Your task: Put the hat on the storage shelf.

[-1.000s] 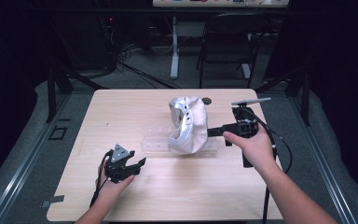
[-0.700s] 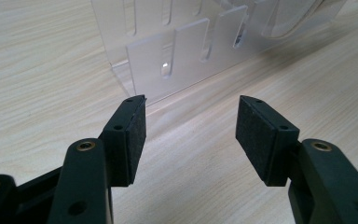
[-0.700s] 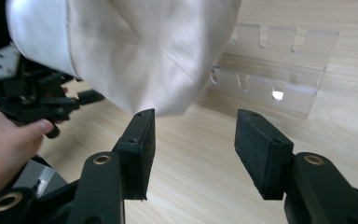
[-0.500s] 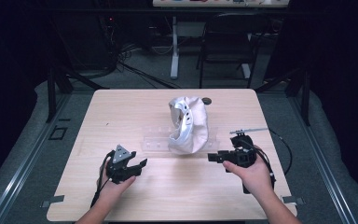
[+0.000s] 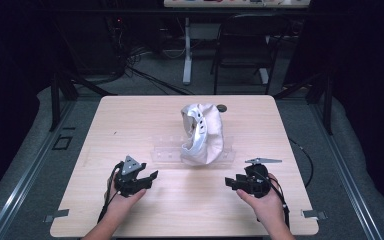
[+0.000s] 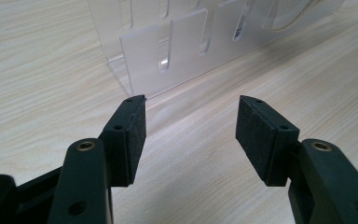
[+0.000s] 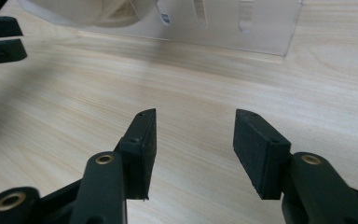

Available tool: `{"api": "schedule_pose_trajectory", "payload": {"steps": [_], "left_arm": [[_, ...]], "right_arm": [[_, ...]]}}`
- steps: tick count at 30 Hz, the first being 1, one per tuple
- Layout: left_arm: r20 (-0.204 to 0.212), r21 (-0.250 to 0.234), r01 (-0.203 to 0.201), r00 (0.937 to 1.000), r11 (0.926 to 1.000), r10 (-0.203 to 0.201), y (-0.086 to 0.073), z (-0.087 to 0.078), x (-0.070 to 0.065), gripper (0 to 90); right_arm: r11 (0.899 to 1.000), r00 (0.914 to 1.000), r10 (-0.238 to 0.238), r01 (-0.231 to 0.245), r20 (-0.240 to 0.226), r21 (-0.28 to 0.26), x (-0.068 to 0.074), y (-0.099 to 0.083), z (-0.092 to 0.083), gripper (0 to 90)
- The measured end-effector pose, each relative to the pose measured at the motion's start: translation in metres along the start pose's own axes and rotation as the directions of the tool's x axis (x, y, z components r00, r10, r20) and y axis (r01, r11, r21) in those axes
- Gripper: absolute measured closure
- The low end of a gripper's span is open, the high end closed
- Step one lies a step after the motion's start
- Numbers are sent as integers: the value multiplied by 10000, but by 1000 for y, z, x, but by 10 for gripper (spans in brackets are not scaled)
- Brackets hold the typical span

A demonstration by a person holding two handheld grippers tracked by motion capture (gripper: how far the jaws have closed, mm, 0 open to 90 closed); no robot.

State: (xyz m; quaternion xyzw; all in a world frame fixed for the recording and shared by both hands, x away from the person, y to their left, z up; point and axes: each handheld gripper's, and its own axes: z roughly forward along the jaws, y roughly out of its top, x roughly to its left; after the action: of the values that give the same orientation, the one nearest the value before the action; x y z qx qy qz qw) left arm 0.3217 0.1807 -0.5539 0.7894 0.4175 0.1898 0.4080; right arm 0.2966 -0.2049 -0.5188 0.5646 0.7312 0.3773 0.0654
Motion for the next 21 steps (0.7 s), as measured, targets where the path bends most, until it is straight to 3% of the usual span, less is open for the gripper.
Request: {"api": "schedule_pose_trajectory", "payload": {"steps": [5, 6, 7, 10, 21], "left_arm": [[42, 58, -126, 9999, 9999, 125, 0, 1, -1, 435], [48, 48, -113, 9999, 9999, 113, 0, 1, -2, 435], [54, 67, -122, 9999, 9999, 122, 0, 1, -2, 435], [71, 143, -178, 9998, 9997, 177, 0, 2, -3, 435], [121, 148, -270, 9996, 9995, 268, -1, 3, -6, 435]], "right_arm": [[9990, 9979, -429, 435, 493, -111, -2, -12, 1, 513], [9983, 9992, -208, 227, 352, -538, -1, -16, 3, 513], [9977, 9981, -402, 426, 469, -525, -2, -18, 1, 513], [9955, 9990, -291, 320, 340, -887, -2, -23, 1, 514], [9894, 9983, -339, 401, 468, -1394, -4, -38, 3, 515]]}}
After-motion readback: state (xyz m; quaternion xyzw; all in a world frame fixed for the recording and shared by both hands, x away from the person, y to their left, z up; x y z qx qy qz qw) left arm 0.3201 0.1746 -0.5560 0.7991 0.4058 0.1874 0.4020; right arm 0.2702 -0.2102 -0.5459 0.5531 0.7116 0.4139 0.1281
